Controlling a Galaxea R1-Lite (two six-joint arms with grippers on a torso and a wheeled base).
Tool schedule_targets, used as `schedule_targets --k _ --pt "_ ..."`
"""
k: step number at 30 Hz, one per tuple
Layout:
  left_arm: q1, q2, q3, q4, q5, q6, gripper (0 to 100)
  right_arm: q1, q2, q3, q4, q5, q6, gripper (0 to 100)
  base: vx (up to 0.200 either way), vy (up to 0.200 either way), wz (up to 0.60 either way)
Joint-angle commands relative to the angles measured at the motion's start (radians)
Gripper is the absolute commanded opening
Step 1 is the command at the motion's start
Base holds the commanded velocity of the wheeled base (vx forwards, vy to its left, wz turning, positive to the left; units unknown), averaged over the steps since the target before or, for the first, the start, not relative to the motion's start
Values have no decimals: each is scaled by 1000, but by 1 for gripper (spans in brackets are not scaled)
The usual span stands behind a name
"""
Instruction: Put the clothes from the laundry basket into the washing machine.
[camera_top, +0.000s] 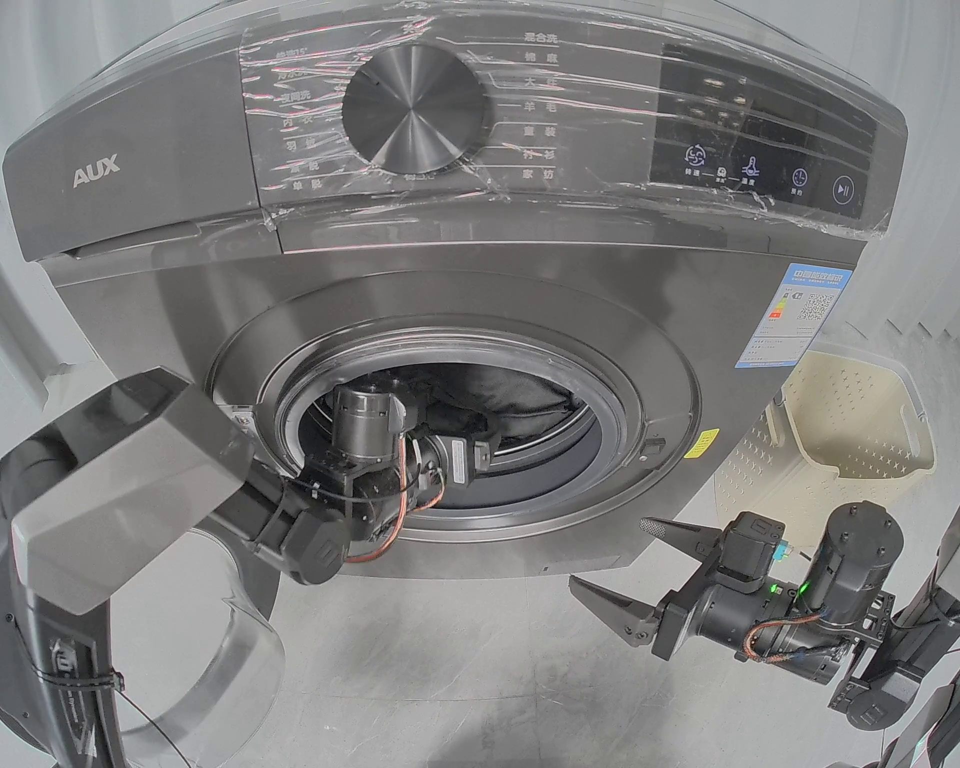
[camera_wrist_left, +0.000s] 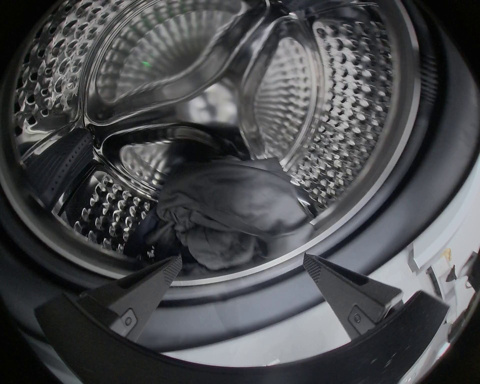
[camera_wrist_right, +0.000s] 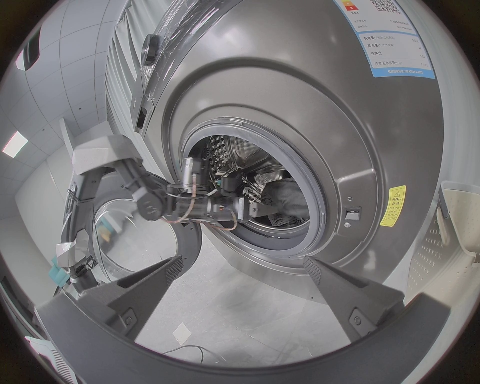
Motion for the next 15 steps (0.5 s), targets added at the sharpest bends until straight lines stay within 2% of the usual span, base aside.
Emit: schedule_targets --k 1,5,6,7,12,15 --pt "-101 -241 241 -23 -5 2 100 0 -3 8 0 1 1 100 0 0 0" --pt "-153 -308 415 -125 -5 0 100 2 -15 26 0 4 1 100 0 0 0" --pt "-154 -311 423 -129 -4 0 100 2 -15 28 1 4 1 100 0 0 0" --pt "-180 -348 520 -203 -5 -1 100 2 -35 42 1 7 0 100 0 0 0" --pt "-271 -480 788 -365 -7 -12 100 19 -111 89 3 -2 -2 100 0 0 0" --pt "-291 -521 865 -418 -9 -14 100 17 -135 101 3 -4 -2 100 0 0 0"
